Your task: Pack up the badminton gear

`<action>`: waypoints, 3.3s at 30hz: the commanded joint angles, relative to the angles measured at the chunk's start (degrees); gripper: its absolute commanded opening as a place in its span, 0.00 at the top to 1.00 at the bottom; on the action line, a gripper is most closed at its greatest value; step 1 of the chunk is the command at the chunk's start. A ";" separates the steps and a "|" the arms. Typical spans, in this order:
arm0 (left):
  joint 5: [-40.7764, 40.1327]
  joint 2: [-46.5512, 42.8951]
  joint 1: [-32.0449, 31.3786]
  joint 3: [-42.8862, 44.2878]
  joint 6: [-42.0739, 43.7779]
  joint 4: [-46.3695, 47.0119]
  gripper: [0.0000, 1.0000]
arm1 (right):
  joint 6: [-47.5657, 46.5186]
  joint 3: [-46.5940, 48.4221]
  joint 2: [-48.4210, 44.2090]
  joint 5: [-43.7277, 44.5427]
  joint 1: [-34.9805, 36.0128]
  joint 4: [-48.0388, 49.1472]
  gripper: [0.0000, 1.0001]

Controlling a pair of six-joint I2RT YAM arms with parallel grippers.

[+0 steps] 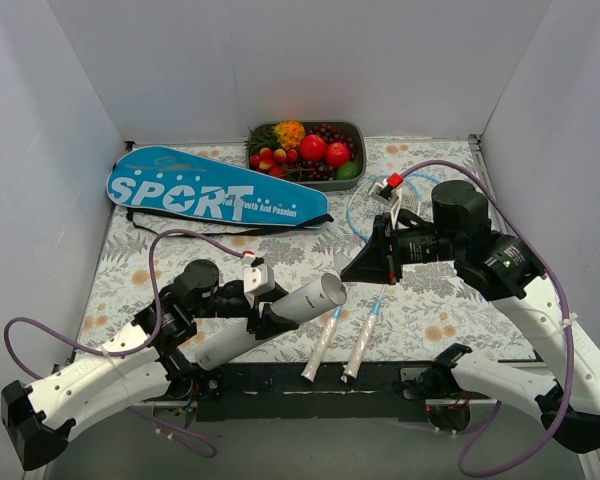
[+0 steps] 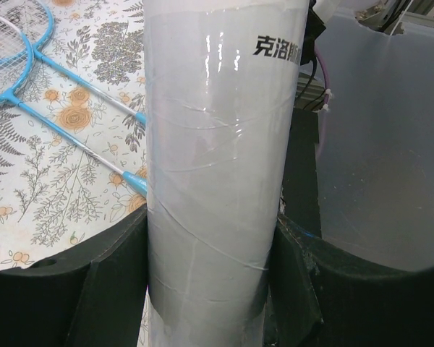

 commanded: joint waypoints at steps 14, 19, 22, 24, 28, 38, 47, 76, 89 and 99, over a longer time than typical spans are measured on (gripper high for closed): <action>0.42 -0.40 -0.29 3.65 1.07 0.96 0.91 | 2.27 -5.44 -0.93 4.48 8.25 4.75 0.93; 0.42 -0.49 -0.29 3.47 1.33 0.96 0.91 | 2.98 -5.88 -0.49 4.75 10.09 6.07 0.93; 0.42 -0.49 -0.21 3.21 1.33 1.14 0.91 | 3.59 -5.88 -0.40 4.83 11.23 6.95 0.94; 0.33 -0.49 -0.29 3.12 1.42 1.14 0.91 | 4.03 -5.80 -0.40 4.84 11.85 7.82 0.95; 0.33 -0.66 -0.29 2.86 1.42 1.05 0.91 | 4.47 -4.83 -0.05 5.45 13.08 7.83 0.95; 0.07 -1.89 -0.29 2.60 2.03 1.14 0.91 | 5.17 -7.02 0.48 5.10 15.63 8.44 0.94; -0.55 -2.60 -0.21 3.29 2.65 1.14 0.91 | 6.58 -9.48 -0.49 6.33 18.45 7.83 0.91; 0.95 -5.14 -0.21 3.74 1.33 1.84 0.91 | 9.31 -11.60 -1.81 11.42 20.73 12.84 0.64; 1.03 -7.08 -0.21 3.03 1.24 1.14 0.91 | 9.57 -7.56 -2.25 18.45 20.73 11.18 0.62; 1.30 -7.69 -0.21 2.95 0.98 0.61 0.91 | 9.04 -3.07 -4.79 27.33 20.64 6.69 0.57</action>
